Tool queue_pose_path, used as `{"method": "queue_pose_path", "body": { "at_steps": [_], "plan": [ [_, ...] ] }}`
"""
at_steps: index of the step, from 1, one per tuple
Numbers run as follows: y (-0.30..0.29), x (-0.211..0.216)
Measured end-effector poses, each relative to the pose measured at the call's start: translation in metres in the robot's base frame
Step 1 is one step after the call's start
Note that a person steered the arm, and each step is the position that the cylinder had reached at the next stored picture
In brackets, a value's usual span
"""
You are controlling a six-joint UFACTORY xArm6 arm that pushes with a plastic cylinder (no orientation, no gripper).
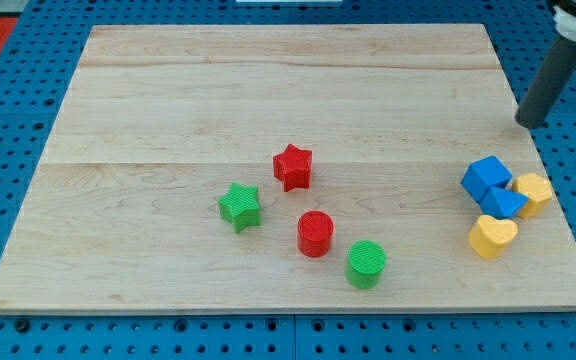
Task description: Separate the yellow hexagon from the blue triangle
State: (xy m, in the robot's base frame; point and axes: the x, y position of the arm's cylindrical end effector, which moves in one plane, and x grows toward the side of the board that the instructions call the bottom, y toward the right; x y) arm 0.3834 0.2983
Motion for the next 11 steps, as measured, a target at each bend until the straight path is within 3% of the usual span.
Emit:
{"method": "queue_pose_path", "body": {
  "at_steps": [2,4,11],
  "plan": [
    [0.009,0.011],
    [-0.031,0.033],
    [-0.045,0.137]
  ]
}}
